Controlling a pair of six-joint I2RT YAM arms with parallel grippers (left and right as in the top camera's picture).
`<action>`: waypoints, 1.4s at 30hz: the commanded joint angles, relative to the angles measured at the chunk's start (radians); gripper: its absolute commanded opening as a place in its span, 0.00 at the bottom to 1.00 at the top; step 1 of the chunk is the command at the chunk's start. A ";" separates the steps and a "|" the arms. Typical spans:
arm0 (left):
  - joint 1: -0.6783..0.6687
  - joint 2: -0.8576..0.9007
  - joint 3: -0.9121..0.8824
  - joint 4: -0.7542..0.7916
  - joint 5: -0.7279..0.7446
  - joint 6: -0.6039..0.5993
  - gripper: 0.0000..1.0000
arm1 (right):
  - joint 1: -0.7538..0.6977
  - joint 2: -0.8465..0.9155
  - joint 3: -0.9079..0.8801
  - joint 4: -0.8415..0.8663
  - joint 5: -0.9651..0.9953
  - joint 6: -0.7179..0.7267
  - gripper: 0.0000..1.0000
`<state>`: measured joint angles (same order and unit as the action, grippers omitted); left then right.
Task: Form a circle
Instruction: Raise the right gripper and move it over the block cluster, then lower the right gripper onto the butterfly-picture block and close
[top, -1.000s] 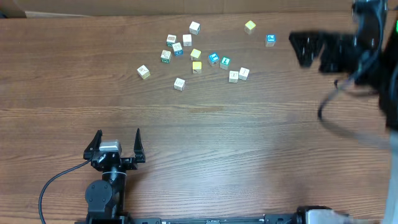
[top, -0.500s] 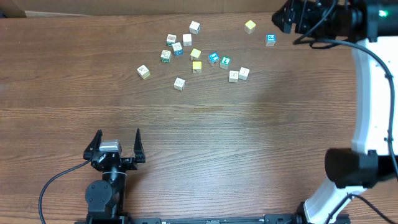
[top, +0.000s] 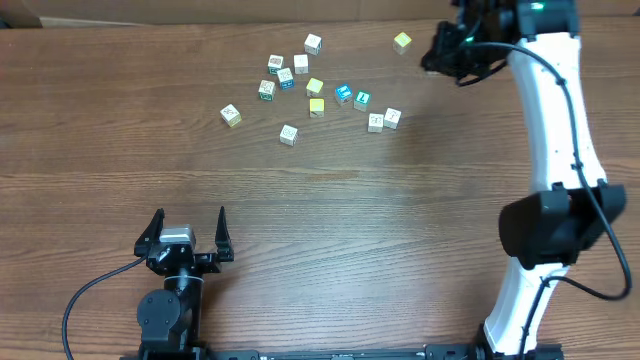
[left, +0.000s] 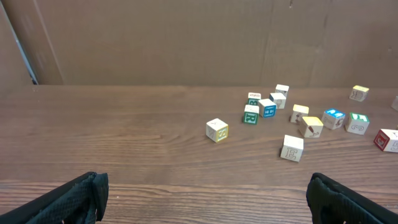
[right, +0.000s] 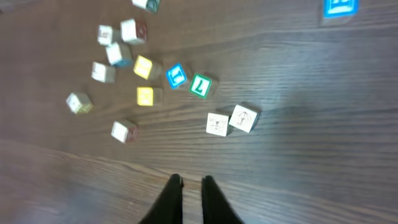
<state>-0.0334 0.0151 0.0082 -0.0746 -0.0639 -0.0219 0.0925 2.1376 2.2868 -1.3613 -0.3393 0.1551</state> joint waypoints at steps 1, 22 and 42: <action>-0.006 -0.010 -0.003 0.003 0.005 0.018 1.00 | 0.055 0.024 -0.048 0.036 0.105 0.073 0.11; -0.006 -0.010 -0.003 0.003 0.005 0.018 0.99 | 0.187 0.025 -0.637 0.612 0.217 0.327 0.32; -0.006 -0.010 -0.003 0.003 0.005 0.018 0.99 | 0.180 0.025 -0.711 0.711 0.323 0.406 0.54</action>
<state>-0.0334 0.0151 0.0082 -0.0746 -0.0639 -0.0219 0.2813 2.1578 1.5875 -0.6666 -0.0410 0.5507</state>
